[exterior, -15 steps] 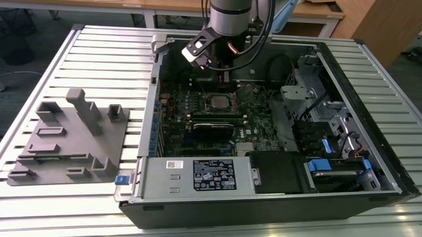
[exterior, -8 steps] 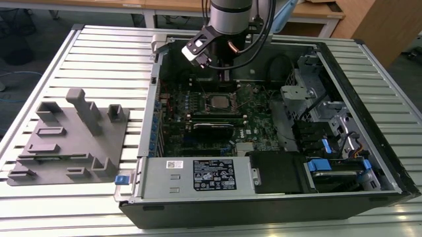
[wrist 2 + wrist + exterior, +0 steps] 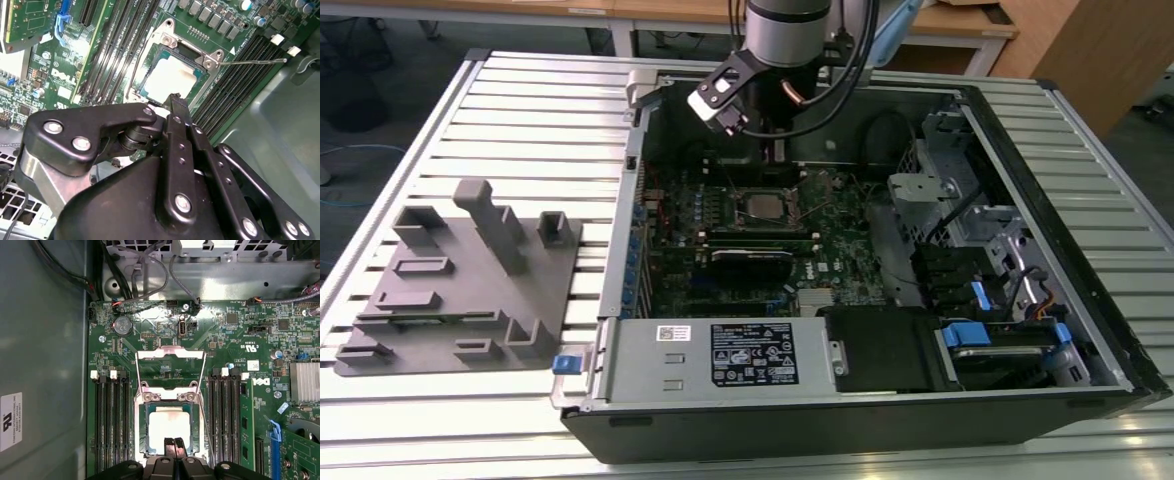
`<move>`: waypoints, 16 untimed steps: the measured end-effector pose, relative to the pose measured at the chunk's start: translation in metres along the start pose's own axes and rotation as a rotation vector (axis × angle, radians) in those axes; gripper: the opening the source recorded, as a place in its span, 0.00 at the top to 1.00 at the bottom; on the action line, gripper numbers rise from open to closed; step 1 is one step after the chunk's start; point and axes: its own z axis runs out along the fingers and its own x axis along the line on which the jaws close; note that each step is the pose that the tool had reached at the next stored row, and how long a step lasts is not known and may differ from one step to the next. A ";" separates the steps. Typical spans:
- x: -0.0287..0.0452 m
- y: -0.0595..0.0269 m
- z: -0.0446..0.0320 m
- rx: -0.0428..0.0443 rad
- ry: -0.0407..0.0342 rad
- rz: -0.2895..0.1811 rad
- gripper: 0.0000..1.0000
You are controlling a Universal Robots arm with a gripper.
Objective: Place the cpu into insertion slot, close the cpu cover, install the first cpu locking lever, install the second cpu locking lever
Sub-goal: 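Close the cpu cover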
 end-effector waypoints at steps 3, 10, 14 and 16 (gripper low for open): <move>0.0000 0.0001 -0.0029 -0.0002 0.0002 0.000 0.90; 0.0000 0.0004 -0.0073 -0.0004 0.0006 0.000 0.90; 0.0000 0.0005 -0.0104 -0.0001 0.0007 0.000 0.90; -0.0001 0.0007 -0.0132 -0.0002 0.0008 0.000 0.90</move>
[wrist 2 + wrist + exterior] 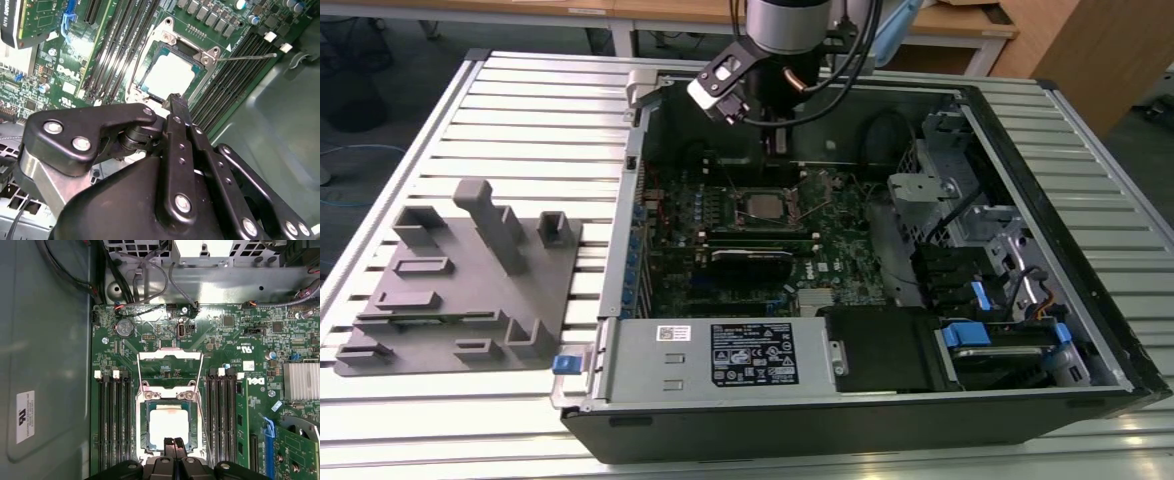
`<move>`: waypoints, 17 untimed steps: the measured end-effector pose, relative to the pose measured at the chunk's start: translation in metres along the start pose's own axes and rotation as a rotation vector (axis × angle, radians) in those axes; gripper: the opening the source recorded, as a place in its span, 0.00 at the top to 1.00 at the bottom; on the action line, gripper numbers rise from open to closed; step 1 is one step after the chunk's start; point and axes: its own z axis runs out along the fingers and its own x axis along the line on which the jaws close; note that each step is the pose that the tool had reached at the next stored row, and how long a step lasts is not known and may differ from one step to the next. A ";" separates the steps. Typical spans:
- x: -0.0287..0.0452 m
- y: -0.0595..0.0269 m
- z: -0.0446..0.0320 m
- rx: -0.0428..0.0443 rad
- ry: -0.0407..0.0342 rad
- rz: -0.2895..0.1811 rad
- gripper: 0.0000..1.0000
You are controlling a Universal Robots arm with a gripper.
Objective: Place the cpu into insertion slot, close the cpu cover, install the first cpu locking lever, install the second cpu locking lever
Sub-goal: 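Close the cpu cover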
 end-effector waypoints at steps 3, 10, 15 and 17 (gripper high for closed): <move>0.0000 0.0001 -0.0007 -0.0001 0.0002 0.000 0.90; 0.0001 0.0038 -0.0007 0.0001 0.0000 0.000 0.90; 0.0003 0.0113 -0.0003 0.0000 0.0001 0.000 0.90; 0.0003 0.0138 -0.0002 0.0000 0.0001 0.000 0.90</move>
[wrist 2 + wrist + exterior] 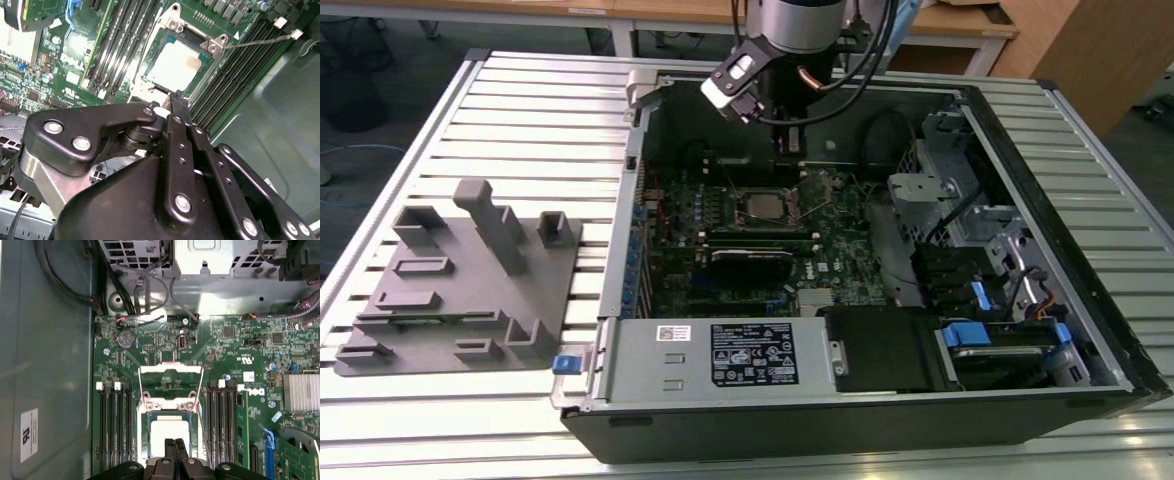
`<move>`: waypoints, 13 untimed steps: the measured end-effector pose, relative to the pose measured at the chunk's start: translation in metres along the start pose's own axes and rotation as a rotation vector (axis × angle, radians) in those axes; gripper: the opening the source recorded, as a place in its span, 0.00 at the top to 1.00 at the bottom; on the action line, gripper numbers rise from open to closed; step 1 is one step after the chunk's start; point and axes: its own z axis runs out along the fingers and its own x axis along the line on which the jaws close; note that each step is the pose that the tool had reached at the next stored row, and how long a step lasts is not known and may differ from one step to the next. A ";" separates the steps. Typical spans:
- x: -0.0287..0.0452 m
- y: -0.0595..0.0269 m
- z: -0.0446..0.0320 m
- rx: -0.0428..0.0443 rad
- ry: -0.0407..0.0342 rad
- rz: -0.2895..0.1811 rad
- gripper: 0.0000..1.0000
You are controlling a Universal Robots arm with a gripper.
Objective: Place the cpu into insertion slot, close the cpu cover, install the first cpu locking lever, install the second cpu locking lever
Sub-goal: 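Close the cpu cover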
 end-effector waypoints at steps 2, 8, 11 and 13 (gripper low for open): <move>0.0000 0.0003 0.0000 0.0000 0.0000 0.000 0.90; 0.0001 0.0023 0.0001 0.0000 0.0000 0.000 0.90; 0.0002 0.0070 0.0004 0.0000 -0.0001 0.000 0.90; 0.0003 0.0110 0.0006 0.0000 0.0000 0.000 0.90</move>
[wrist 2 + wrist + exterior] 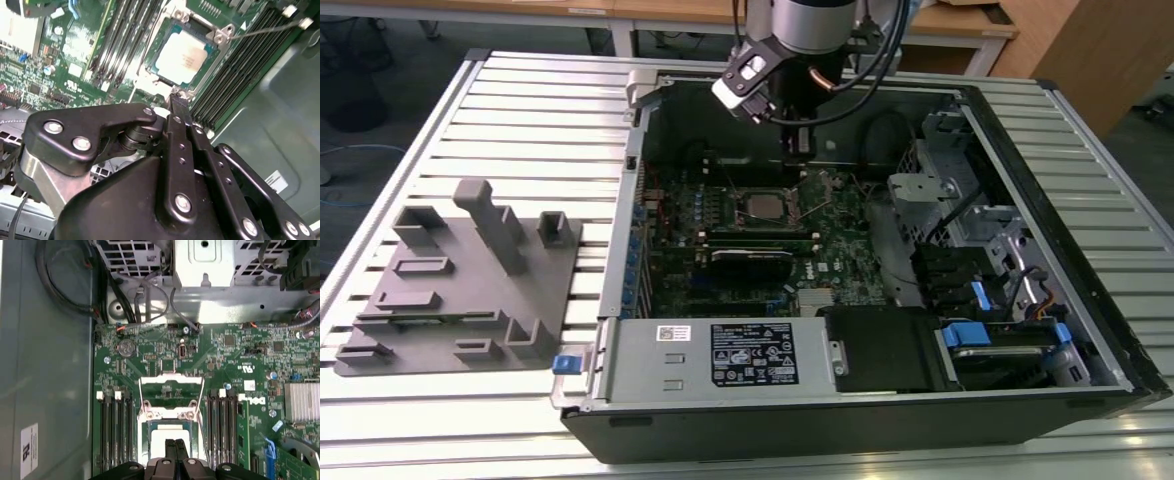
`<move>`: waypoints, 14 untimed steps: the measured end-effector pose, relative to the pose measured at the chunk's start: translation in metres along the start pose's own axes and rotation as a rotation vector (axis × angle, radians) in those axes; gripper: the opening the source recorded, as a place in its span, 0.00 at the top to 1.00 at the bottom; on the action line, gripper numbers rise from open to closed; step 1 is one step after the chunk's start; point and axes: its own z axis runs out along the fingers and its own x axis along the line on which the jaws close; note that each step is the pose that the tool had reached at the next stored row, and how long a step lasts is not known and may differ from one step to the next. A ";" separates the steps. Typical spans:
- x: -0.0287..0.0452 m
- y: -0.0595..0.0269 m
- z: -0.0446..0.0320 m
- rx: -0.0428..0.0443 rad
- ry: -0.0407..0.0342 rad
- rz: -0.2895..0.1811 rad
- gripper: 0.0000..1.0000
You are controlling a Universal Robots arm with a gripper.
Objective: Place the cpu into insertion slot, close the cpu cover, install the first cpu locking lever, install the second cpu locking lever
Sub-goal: 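Close the cpu cover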
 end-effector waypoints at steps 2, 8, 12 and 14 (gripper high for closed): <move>0.0001 0.0040 0.0002 0.0000 0.0000 0.000 0.90; 0.0004 0.0165 0.0009 0.0000 0.0000 0.000 0.90; 0.0006 0.0241 0.0013 0.0000 0.0000 0.000 0.90; 0.0007 0.0281 0.0015 0.0000 0.0000 0.000 0.90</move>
